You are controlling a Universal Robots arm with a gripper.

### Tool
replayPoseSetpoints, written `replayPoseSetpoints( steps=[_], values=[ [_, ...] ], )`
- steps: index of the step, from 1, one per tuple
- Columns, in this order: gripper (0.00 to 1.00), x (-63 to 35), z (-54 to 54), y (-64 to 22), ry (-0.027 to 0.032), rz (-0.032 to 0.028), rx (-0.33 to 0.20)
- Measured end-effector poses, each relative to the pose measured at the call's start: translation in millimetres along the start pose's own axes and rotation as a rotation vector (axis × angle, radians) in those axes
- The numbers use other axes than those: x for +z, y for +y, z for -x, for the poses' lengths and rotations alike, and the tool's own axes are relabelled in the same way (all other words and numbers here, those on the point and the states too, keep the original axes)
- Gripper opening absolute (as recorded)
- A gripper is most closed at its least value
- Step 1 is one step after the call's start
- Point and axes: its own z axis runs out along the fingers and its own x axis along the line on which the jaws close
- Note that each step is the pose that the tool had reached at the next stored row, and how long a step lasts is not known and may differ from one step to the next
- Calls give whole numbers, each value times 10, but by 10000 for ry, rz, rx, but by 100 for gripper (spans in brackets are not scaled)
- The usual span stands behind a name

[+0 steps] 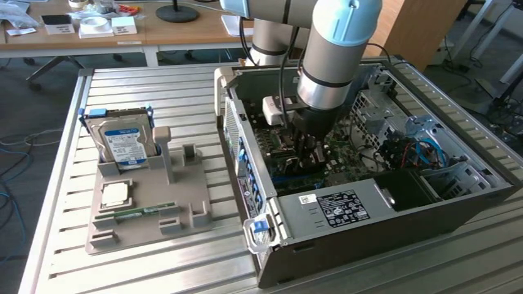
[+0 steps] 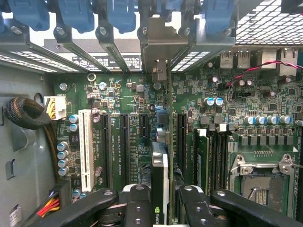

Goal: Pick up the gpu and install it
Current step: 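Insert the gpu into the slot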

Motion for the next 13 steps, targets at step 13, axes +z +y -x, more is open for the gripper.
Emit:
replayPoseSetpoints(
  steps=[13],
  values=[
    [27,3,1,22,2,-2,-1]
  ],
)
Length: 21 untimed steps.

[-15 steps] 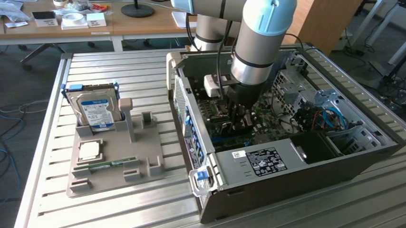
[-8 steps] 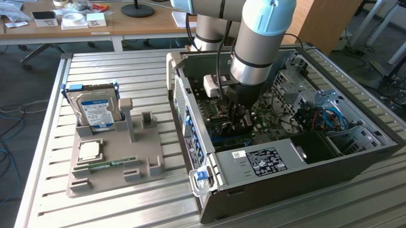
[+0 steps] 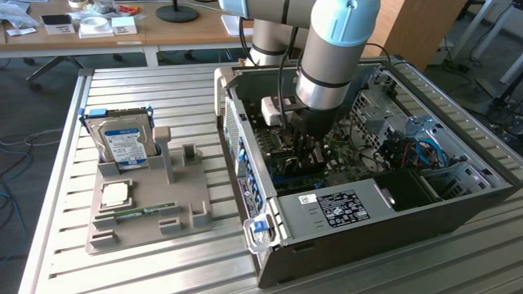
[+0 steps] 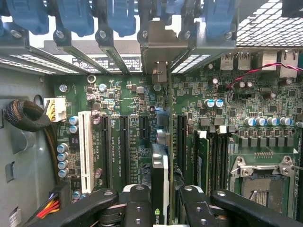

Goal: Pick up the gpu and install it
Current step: 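Insert the gpu into the slot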

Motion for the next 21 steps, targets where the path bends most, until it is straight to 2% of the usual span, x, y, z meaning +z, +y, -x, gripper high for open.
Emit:
replayPoseSetpoints(
  steps=[21],
  values=[
    [27,10,0,5,-2,3,2]
  ],
)
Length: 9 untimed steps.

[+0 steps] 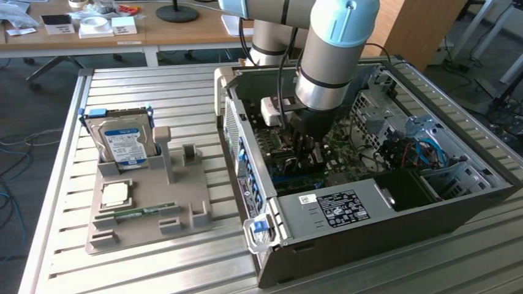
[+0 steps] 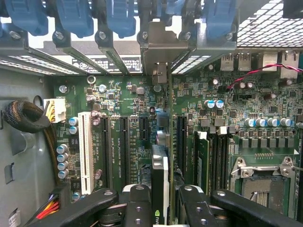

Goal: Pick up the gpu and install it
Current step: 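Insert the gpu into the slot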

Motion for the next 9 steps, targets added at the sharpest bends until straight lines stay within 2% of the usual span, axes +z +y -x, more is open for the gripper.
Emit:
replayPoseSetpoints(
  steps=[2,4,5,7,8,9],
  values=[
    [27,0,0,0,0,0,0],
    [28,8,3,2,-24,-4,6],
    [34,7,2,2,-15,-7,5],
    [34,1,0,0,-1,-1,0],
    [40,1,0,0,-1,-1,0],
    [40,0,0,0,-1,0,0]
  ],
)
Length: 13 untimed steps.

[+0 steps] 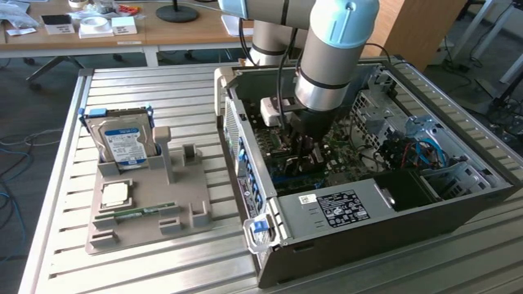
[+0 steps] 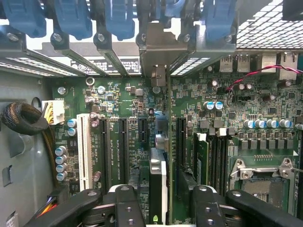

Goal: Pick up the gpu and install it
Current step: 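Insert the gpu into the slot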

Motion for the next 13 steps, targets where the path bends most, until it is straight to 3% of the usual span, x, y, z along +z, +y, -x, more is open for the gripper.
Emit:
replayPoseSetpoints(
  steps=[1,13],
  values=[
    [46,0,0,0,0,0,0],
    [46,-72,2,-1,1,0,1]
  ],
)
